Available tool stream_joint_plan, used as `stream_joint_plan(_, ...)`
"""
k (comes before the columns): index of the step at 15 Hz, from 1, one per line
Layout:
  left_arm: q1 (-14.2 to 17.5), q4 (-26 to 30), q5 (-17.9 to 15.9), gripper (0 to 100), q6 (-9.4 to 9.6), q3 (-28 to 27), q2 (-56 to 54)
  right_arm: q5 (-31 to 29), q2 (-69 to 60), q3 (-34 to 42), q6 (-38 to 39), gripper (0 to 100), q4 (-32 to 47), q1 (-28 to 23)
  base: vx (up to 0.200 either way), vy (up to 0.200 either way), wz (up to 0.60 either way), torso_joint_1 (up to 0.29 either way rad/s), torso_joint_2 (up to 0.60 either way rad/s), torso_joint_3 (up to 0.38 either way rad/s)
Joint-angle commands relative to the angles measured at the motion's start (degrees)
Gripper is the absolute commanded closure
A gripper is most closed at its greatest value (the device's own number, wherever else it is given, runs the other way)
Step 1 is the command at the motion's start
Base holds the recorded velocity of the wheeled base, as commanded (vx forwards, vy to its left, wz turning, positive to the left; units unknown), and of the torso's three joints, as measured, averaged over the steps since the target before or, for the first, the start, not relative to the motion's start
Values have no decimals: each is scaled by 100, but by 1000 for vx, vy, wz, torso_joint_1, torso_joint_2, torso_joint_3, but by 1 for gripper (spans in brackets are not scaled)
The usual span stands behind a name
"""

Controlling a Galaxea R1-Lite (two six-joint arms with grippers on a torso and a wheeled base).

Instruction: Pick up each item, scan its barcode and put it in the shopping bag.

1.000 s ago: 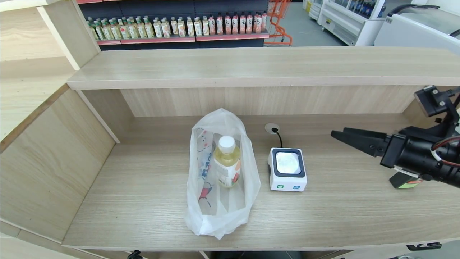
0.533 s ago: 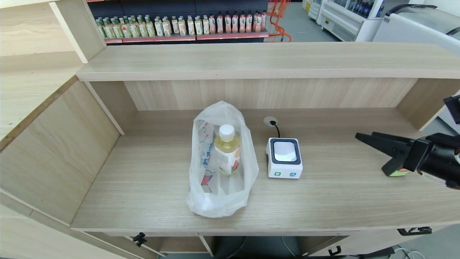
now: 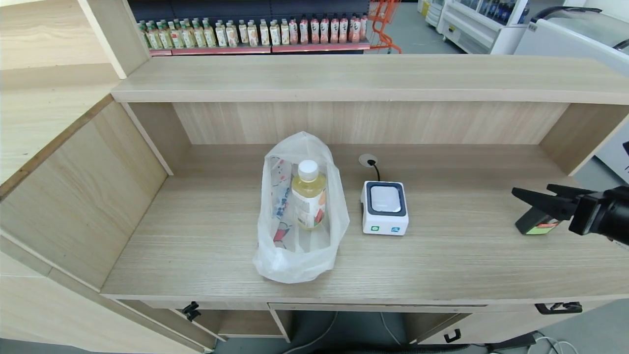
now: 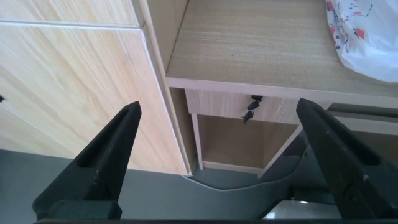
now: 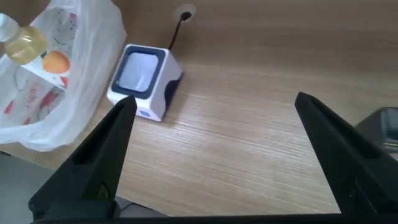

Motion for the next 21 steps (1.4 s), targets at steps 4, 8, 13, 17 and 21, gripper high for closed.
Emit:
stream_joint_plan(4,2,0,3,0,4,0,-2,-6,-56,-202,-1091,0,1228,-331,0,-200,0,7,6,2)
stream_joint_plan(8,2,0,3,0,4,0,-2,-937,-65,-1002,-2286,0,3205,-542,0,-200,0,4,1,5)
stream_joint_plan(13,2,0,3,0,-5,0,-11,-1667,902,-2039,-3191,0,3812,-542,0,-120,0,-1,2,0)
stream_joint_plan(17,2,0,3,0,4,0,-11,-1719,1904,-2637,-4404,0,3821,-393,0,0,0,0,0,0)
stream_joint_plan(21,2,0,3,0,4,0,-11,-1667,2431,-2795,-4606,0,3812,170,0,0,0,0,0,0)
